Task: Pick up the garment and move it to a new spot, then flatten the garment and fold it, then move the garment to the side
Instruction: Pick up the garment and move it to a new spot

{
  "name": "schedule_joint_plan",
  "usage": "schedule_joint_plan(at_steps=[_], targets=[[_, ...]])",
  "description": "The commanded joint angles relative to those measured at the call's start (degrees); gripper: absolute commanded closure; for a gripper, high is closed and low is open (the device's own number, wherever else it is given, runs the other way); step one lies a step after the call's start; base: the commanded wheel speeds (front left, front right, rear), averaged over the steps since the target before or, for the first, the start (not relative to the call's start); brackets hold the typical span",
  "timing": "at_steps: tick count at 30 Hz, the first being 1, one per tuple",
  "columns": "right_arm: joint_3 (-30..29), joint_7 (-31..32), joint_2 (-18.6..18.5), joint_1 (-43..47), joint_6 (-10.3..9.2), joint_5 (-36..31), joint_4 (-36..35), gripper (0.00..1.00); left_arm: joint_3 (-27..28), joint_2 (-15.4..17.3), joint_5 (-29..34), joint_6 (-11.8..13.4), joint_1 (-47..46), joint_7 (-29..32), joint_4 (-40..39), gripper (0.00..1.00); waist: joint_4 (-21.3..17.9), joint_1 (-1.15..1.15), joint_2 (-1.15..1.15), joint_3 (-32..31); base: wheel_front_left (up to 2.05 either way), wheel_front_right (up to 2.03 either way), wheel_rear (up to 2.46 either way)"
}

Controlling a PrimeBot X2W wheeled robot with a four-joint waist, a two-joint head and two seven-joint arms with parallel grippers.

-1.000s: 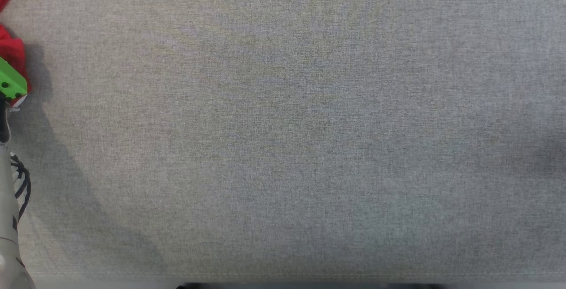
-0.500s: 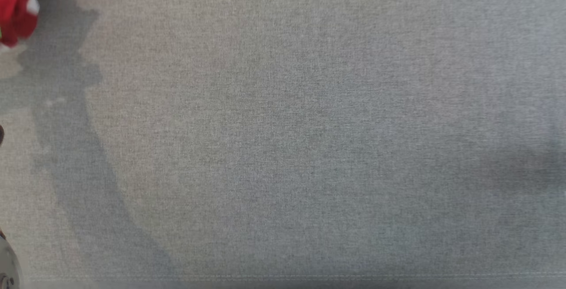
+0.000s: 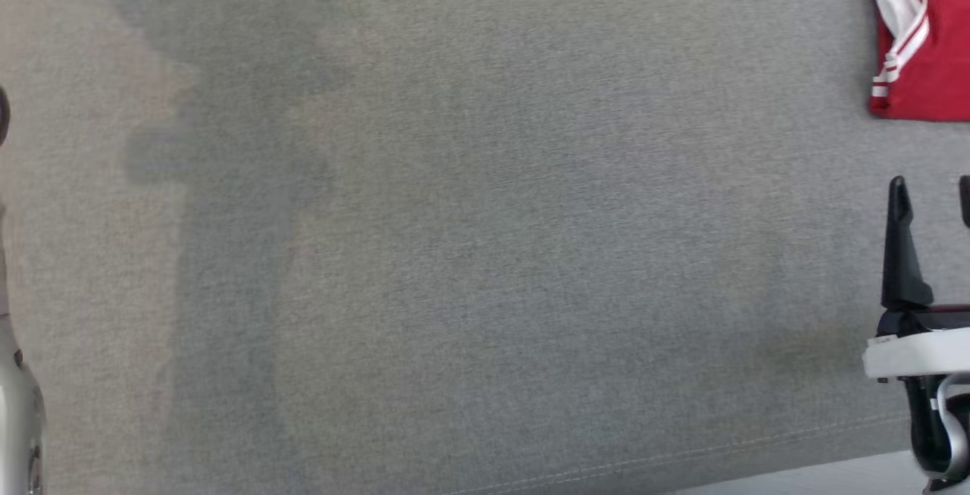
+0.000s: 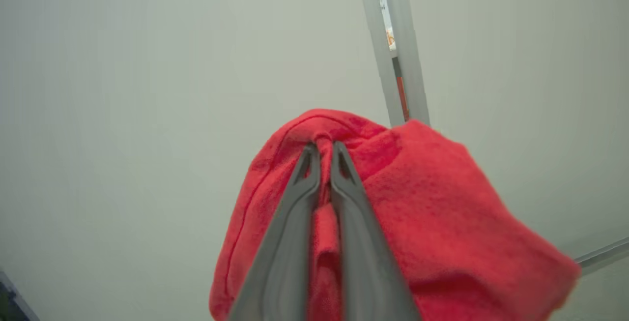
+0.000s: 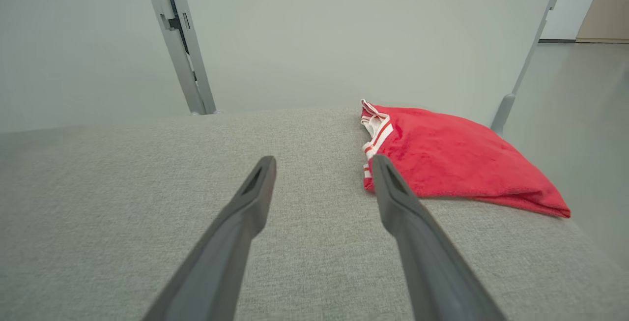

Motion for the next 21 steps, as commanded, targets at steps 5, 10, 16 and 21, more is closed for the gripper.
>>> schedule_joint_plan(at_steps=[5,10,16,21], targets=[[2.0,-1.5,2.4,-1.5,-0.12,0.3,3.3,0.00,-4.4,-2.3,-0.6,-0.4,-0.3,4.5,-6.8,1.00,-9.3,0.00,0.00,-4.7,0.00,0.00,0.00],[4.0,-2.1,3.9,-2.6,-0.11,0.6,5.5,0.00,-8.9,-4.4,-1.7,-0.6,0.6,6.5,-10.2,1.00,-13.3,0.00,0.00,-5.4,0.00,0.00,0.00],[5.3,-2.5,4.8,-3.5,-0.11,0.8,6.8,0.00,-13.8,-7.9,-3.5,-0.6,5.2,5.7,-10.5,1.00,-15.3,0.00,0.00,-5.8,0.00,0.00,0.00],[6.0,-2.4,5.2,-3.9,-0.11,0.8,6.3,0.00,-16.0,-10.8,-5.2,0.3,13.0,3.2,-7.9,1.00,-15.3,0.00,0.00,-6.1,0.00,0.00,0.00]])
